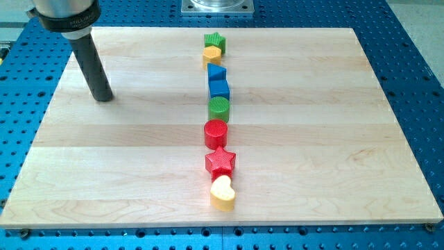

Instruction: Move the hexagon diagonal to the green star

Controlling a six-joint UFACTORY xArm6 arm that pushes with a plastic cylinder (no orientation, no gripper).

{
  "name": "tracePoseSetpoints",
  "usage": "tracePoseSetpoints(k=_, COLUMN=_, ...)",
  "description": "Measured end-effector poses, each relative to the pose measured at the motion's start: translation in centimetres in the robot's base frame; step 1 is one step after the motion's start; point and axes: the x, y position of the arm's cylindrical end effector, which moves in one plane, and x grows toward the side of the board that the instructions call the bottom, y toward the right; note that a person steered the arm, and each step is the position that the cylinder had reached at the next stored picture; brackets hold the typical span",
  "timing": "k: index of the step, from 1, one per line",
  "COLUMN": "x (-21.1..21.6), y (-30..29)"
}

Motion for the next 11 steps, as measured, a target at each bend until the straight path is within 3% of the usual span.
tracePoseSetpoints(k=2, x=0.7, y=0.0)
tracePoseSetpoints(k=5, x=10.4, y=10.4)
tracePoseSetpoints(k=6, x=5.4, y=8.9)
tracePoseSetpoints(k=8, x=-9.3, y=9.4)
tracePoseSetpoints(k=11, x=-9.3, y=24.3)
